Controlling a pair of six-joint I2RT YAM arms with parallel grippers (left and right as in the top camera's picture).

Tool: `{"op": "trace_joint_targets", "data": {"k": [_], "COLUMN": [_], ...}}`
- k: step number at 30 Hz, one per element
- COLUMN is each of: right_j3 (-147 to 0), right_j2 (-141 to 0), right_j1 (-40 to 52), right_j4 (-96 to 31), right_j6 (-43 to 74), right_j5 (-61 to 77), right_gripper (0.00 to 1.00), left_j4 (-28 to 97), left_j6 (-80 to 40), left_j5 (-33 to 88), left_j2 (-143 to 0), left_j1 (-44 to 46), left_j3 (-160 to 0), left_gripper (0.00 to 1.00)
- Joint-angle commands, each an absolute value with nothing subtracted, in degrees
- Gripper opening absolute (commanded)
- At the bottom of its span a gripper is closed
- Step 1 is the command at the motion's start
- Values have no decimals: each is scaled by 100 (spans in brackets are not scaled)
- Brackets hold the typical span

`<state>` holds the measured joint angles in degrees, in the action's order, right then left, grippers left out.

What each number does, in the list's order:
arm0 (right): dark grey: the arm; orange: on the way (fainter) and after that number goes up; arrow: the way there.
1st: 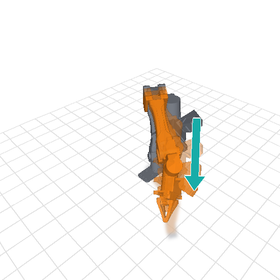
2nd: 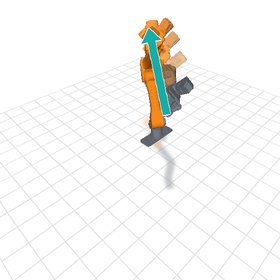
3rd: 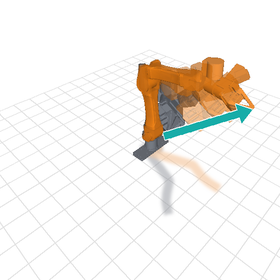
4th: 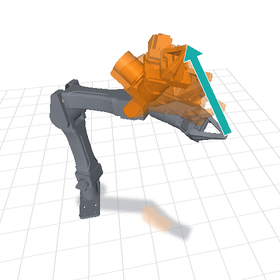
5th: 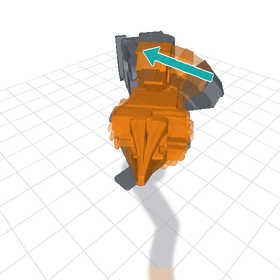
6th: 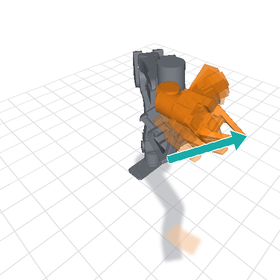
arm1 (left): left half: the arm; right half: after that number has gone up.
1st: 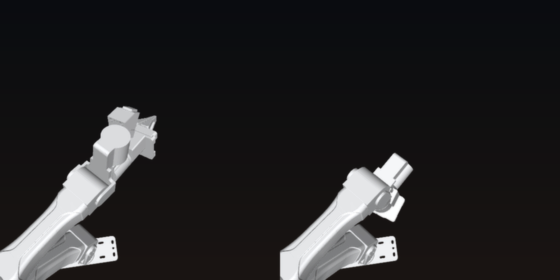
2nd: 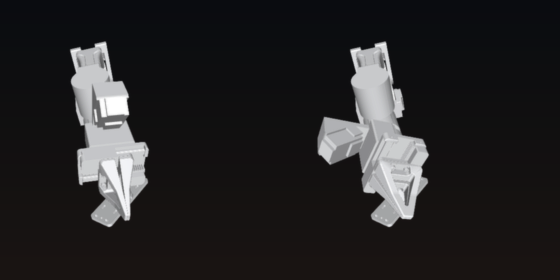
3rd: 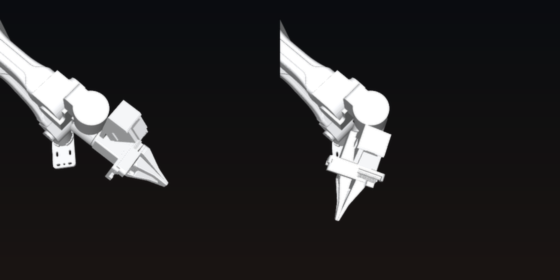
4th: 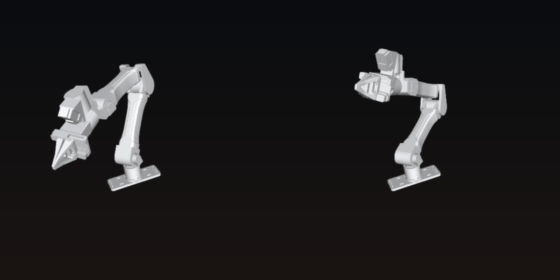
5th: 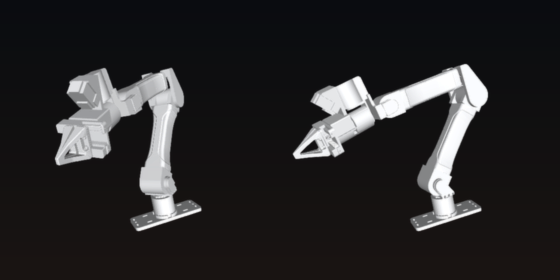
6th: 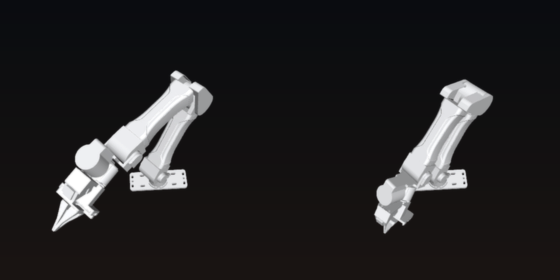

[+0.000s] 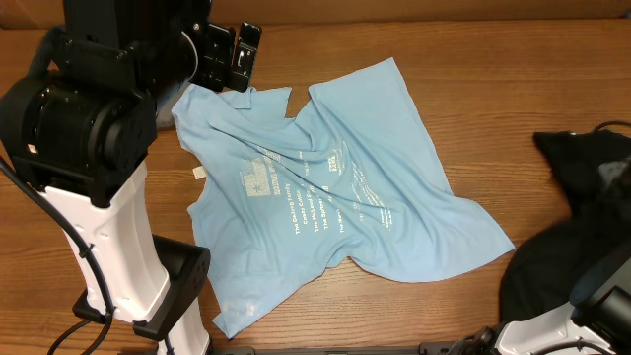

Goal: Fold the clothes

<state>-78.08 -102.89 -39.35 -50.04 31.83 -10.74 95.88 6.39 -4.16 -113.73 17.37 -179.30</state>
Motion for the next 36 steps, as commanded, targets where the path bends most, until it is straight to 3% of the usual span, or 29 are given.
{"op": "trace_joint_targets", "data": {"k": [1, 5, 8, 14, 16, 20, 24, 36], "right_j3": [-8287, -8646, -8794, -8801, -8735, -8578, -8578, -8578], "right_j2": [-10239, -10180, -10022, -9826, -9848, -10200, -10739, -12145], "right_j1": [-3892, -3872, -3763, -2814, -2287, -1063, -574, 69], "right_j4": [-5275, -5645, -5660, -5675, -5575, -4912, -4401, -3833], "right_j6": [2821, 2738, 2097, 875, 642, 628, 788, 375], "right_j5": [-1079, -344, 939, 2545, 2429, 1282, 760, 1256], "right_gripper": [80, 81, 76, 73, 74, 86, 88, 72], "left_j4": [9598, 9603, 9638, 9677, 9677, 9677, 9677, 9677], "left_j6": [687, 687, 735, 768, 770, 770, 768, 770], "left_j5": [-495, -513, -510, -429, -200, 158, 392, 495], "left_j2": [-11260, -11236, -11155, -10980, -10982, -10986, -10986, -11004], "left_j1": [1726, 1726, 1728, 1728, 1728, 1728, 1728, 1728], "left_j3": [-18000, -18000, -18000, -18000, -17998, -17782, -17528, -16752], "left_gripper": [100, 100, 100, 100, 100, 100, 100, 100]}}
